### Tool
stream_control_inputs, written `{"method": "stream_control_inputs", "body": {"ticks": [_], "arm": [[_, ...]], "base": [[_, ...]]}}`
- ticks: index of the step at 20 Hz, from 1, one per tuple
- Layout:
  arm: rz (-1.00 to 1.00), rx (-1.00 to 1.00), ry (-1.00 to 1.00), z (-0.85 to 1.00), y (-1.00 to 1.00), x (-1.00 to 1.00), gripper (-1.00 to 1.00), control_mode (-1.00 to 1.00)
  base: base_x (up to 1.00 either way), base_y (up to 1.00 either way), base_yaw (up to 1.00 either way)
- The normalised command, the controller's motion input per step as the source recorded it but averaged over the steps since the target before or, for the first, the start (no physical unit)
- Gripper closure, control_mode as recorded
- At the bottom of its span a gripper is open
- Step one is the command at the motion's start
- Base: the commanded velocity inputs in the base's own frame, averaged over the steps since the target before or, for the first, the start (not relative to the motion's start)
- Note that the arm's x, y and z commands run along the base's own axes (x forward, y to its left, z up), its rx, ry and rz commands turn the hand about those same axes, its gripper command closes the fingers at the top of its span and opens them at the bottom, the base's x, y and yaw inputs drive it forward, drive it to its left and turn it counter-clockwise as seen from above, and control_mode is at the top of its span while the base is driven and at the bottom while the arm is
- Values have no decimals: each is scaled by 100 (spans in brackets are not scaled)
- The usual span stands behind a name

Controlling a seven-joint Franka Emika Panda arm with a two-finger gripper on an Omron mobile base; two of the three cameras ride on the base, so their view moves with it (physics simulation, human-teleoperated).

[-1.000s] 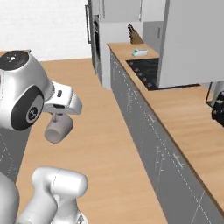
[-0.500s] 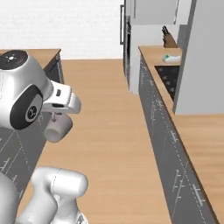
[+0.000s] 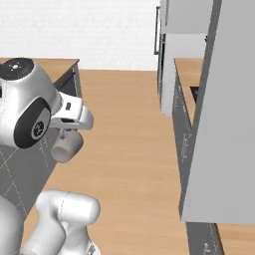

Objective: Gather all objects into one cabinet and sort the glasses and bowls to opposite sides.

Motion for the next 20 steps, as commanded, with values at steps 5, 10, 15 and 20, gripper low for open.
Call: {"method": "stream_control_inputs", "body": {"ticks": [5, 10, 15, 20], "arm": [[0, 0, 0, 0, 0, 0, 100, 100], [0, 0, 0, 0, 0, 0, 100, 100], [0, 0, 0, 0, 0, 0, 100, 100], [0, 0, 0, 0, 0, 0, 100, 100]], "base": [[93, -7, 12], [99, 5, 0], [100, 15, 0], [98, 52, 0]]}}
